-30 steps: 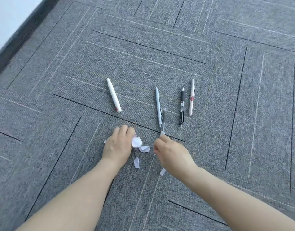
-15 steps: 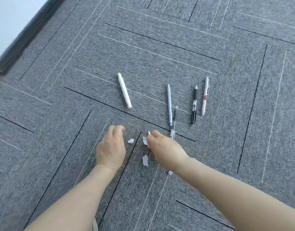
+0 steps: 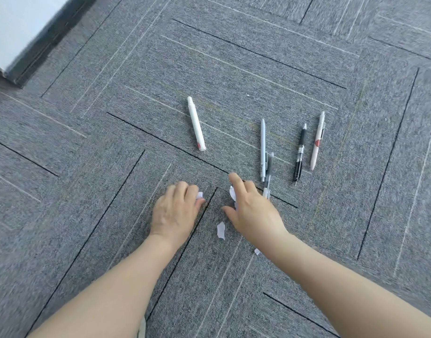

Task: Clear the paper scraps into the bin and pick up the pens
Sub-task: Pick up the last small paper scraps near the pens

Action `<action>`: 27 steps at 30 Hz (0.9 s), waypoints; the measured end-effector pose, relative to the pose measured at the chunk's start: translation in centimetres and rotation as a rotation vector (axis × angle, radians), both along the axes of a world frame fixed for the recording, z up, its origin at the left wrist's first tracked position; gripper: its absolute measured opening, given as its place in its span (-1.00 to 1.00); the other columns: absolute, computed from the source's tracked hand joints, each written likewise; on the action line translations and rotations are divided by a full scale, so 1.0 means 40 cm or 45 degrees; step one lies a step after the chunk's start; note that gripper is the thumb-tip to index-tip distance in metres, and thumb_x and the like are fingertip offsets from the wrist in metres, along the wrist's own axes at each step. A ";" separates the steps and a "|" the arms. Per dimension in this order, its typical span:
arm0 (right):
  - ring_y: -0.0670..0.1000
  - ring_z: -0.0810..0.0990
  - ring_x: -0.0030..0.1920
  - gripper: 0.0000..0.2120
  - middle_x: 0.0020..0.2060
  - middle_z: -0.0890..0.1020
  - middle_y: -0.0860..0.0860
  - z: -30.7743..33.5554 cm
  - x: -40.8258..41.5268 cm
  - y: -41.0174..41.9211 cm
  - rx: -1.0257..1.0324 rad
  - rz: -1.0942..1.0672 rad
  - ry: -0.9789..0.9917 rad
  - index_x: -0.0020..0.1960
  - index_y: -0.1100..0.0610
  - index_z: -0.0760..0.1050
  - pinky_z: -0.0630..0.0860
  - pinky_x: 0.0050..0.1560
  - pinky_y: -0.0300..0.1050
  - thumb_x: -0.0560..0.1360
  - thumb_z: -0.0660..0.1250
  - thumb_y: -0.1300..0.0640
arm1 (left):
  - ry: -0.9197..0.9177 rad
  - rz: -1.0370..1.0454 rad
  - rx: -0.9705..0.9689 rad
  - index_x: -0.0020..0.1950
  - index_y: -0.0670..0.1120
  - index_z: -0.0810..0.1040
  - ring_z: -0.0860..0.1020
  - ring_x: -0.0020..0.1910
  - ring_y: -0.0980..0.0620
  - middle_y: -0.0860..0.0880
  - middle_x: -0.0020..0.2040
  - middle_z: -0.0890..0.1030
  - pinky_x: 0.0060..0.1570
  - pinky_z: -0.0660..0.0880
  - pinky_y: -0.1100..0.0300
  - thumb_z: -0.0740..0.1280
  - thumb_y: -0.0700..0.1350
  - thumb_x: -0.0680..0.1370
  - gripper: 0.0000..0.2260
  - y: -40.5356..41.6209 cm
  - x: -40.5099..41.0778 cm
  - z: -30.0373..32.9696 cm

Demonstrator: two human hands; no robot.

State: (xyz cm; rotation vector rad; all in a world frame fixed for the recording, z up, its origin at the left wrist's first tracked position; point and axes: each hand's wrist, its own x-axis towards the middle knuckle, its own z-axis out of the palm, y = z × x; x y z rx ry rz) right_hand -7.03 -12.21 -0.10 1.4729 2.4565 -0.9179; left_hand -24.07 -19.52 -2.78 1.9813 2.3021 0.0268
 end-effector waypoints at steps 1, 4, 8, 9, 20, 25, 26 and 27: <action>0.18 0.61 -0.17 -0.49 0.08 0.38 0.03 -0.007 -0.004 -0.001 0.061 0.030 -0.052 0.46 0.03 0.07 0.45 -0.40 -0.02 0.61 0.21 -0.05 | -0.021 0.013 0.007 -0.06 -0.09 0.40 0.43 -0.29 -0.01 -0.04 -0.18 0.45 -0.41 0.45 0.11 0.15 0.03 0.58 -0.80 0.005 0.000 -0.002; 0.16 0.54 -0.47 -0.68 -0.07 0.51 0.09 -0.035 -0.003 0.004 0.331 0.154 -0.067 0.28 0.19 0.36 0.36 -0.62 -0.09 0.60 0.28 0.07 | -0.072 -0.026 0.051 -0.09 -0.12 0.44 0.41 -0.37 -0.01 -0.04 -0.24 0.44 -0.49 0.44 0.09 0.19 -0.07 0.58 -0.85 0.012 -0.007 -0.005; 0.05 0.22 -0.64 -0.79 -0.34 0.46 0.10 -0.049 0.006 0.015 0.494 0.271 -0.029 -0.07 0.25 0.43 0.23 -0.72 -0.22 0.36 0.37 0.42 | -0.132 -0.101 0.044 -0.12 -0.15 0.44 0.38 -0.40 0.02 -0.03 -0.28 0.42 -0.52 0.41 0.14 0.20 -0.15 0.58 -0.88 0.010 -0.022 -0.004; 0.06 0.27 -0.62 -0.81 -0.33 0.46 0.11 -0.048 0.001 0.022 0.473 0.271 -0.023 -0.08 0.25 0.42 0.28 -0.71 -0.17 0.37 0.31 0.45 | -0.150 -0.069 0.033 -0.11 -0.15 0.43 0.38 -0.40 0.02 -0.03 -0.26 0.42 -0.51 0.38 0.15 0.19 -0.15 0.59 -0.88 0.010 -0.024 -0.003; 0.04 0.53 -0.43 -0.83 -0.28 0.61 0.13 0.040 0.094 0.091 -1.250 -1.091 1.398 -0.15 0.21 0.40 0.53 -0.48 -0.15 0.53 0.12 0.40 | -1.303 1.094 0.403 -0.27 -0.16 0.33 0.47 -0.46 0.01 -0.16 -0.30 0.58 -0.52 0.47 0.14 0.23 -0.30 0.45 -0.87 0.001 0.079 0.068; -0.03 0.32 -0.49 -0.78 -0.42 0.44 0.03 0.022 0.105 0.055 -1.034 -0.866 0.910 -0.16 0.19 0.47 0.32 -0.54 -0.20 0.53 0.10 0.37 | -1.104 1.271 0.407 -0.19 0.07 0.33 0.37 -0.42 -0.04 -0.04 -0.36 0.43 -0.43 0.33 0.04 0.11 -0.29 0.47 -0.76 -0.013 0.064 0.048; -0.04 0.31 -0.51 -0.81 -0.43 0.45 0.01 0.017 0.100 0.044 -0.819 -0.733 0.678 -0.12 0.16 0.49 0.30 -0.54 -0.17 0.56 0.13 0.30 | -0.978 1.243 0.371 -0.15 0.08 0.35 0.39 -0.39 -0.06 -0.03 -0.34 0.45 -0.41 0.33 0.04 0.09 -0.27 0.50 -0.77 -0.023 0.058 0.046; -0.05 0.34 -0.51 -0.86 -0.42 0.50 0.00 0.013 0.093 0.031 -0.569 -0.564 0.462 -0.05 0.12 0.47 0.31 -0.52 -0.16 0.59 0.15 0.20 | -0.865 1.185 0.330 -0.07 0.04 0.37 0.42 -0.36 -0.08 -0.03 -0.31 0.48 -0.41 0.31 0.09 0.09 -0.23 0.54 -0.83 -0.032 0.053 0.046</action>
